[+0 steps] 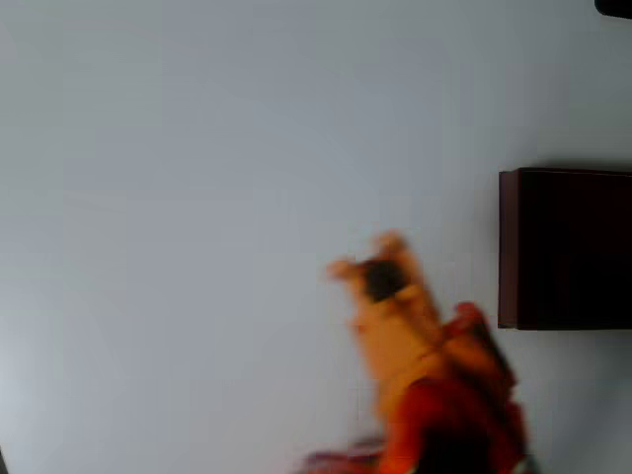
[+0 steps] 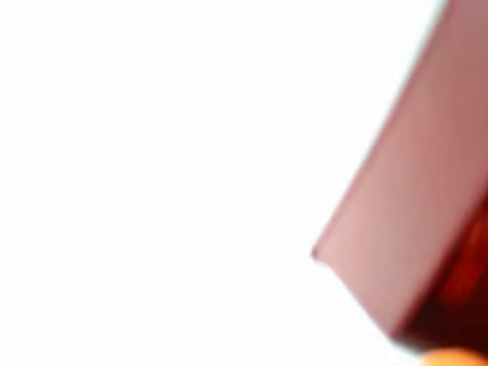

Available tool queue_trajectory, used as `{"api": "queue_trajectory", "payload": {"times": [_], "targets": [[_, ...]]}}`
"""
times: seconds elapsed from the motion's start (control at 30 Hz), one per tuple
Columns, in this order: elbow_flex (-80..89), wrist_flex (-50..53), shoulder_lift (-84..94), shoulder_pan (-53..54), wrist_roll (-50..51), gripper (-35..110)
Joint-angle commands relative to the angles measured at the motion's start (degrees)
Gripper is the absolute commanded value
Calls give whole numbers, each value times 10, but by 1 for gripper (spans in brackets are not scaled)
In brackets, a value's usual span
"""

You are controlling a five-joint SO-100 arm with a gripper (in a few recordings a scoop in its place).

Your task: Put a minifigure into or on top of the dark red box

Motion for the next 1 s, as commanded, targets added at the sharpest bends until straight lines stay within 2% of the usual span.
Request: {"api": "queue_trajectory", "payload": {"times": [0.0,0.13,0.4,0.47,0.6,0.73,0.83,0.97], "targets": [[61,-9,127,-97,18,9],[139,-17,258,-196,33,8],[284,-26,517,-330,37,6],[295,-38,525,-359,18,6],[308,-69,526,-424,-121,3],[342,-69,526,-447,-120,0],[388,-87,526,-462,-198,0],[447,-107,527,-483,-166,0]]}}
